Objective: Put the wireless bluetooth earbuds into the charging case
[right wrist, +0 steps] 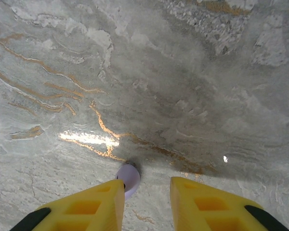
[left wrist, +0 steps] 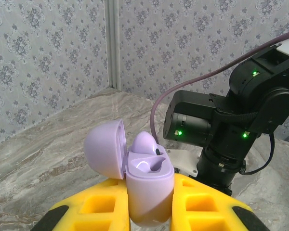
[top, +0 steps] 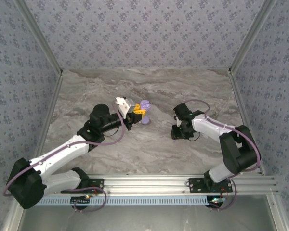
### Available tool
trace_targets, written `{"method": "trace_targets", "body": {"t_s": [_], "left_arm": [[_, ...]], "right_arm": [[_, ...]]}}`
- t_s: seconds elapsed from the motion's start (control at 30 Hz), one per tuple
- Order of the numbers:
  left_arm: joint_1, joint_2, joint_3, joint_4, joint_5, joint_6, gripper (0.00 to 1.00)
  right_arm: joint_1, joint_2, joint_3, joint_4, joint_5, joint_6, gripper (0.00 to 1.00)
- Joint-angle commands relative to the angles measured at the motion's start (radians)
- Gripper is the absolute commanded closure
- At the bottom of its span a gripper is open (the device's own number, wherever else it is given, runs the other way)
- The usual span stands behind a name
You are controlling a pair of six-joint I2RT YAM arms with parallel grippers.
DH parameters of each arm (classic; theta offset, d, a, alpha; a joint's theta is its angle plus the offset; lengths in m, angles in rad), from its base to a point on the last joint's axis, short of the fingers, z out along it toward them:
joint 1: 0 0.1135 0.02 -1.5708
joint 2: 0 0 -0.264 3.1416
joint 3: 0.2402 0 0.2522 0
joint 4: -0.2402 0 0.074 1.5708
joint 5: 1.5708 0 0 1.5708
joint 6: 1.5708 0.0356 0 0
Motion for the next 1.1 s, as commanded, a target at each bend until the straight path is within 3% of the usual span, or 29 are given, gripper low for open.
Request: {"method": "trace_targets", "body": {"t_s": [0.0, 0.63, 1.07], "left_arm": [[-0.006, -0.022, 0.003, 0.009, -0.009, 0.019, 1.0], [-0.007, -0.025, 0.002, 0.003, -0.01, 0.02, 1.0], [-0.007, -0.024, -0.004, 0.009, -0.013, 0.02, 1.0]], "right_arm": [[-0.005, 0.021, -0.008, -0.007, -0.008, -0.006, 0.68], [0.01, 0.069, 0.01, 0.028, -0.02, -0.008, 0.67], [0.007, -0.015, -0.012, -0.037, 0.078, 0.004, 0.52]]}}
